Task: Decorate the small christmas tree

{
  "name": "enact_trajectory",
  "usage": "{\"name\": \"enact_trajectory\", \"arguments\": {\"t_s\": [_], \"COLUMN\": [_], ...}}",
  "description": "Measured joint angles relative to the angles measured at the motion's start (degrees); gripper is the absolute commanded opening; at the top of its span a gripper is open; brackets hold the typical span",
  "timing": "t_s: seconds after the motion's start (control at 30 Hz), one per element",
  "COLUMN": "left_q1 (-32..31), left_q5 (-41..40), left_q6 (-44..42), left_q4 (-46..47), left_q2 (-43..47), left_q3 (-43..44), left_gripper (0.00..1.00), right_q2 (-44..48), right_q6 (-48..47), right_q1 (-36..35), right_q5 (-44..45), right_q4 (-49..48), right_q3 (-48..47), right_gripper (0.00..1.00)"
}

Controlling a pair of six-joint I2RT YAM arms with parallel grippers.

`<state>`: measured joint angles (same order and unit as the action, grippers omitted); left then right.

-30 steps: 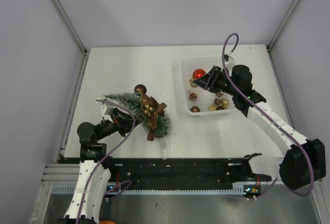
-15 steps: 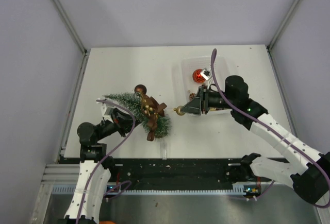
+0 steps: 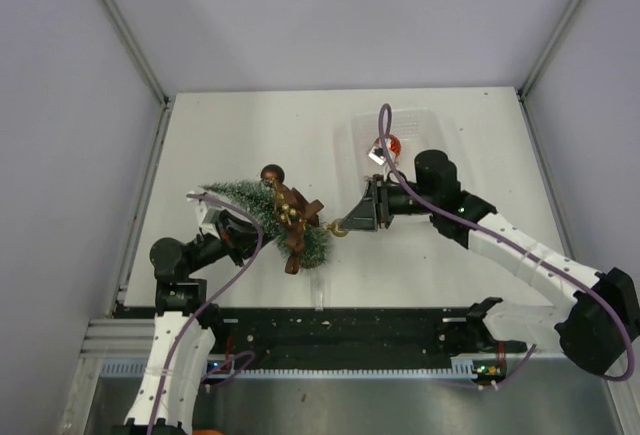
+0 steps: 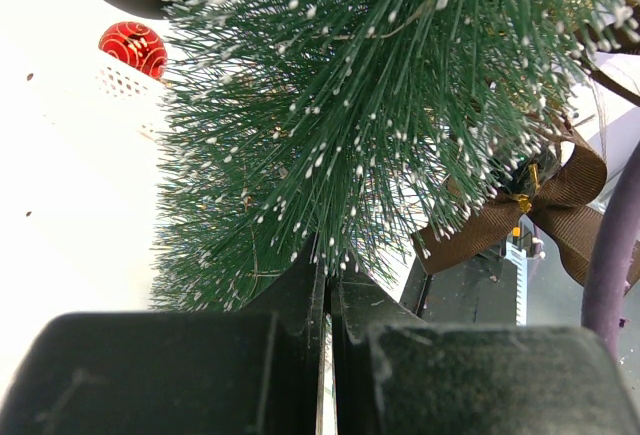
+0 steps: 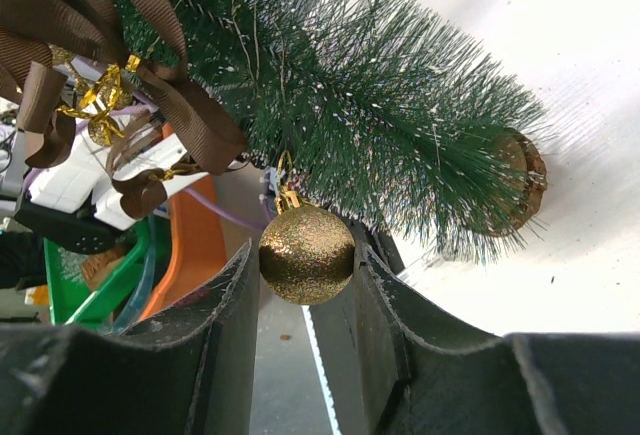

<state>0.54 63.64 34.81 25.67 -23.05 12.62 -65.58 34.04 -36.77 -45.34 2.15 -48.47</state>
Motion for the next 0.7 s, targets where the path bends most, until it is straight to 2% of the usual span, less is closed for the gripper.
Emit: {"name": "enact_trajectory", "arguments": {"t_s": [0.27, 0.7], "left_q1": [-0.02, -0.02], "left_q5": [0.0, 0.0], "left_q6": [0.0, 0.0], "left_q4": [0.0, 0.02], "left_q2": [-0.09, -0.09], "left_q3": [0.0, 0.0], "left_gripper": [0.0, 0.0], "right_q2": [-2.19, -3.41], "right_q6": [0.26, -0.61], "right_q1": [-0.31, -0.31], "right_q5": [-0.35, -0.22], "right_q4": [-3.28, -3.26], "right_q3": [-0.55, -2.91], "right_gripper": [0.08, 0.08]}}
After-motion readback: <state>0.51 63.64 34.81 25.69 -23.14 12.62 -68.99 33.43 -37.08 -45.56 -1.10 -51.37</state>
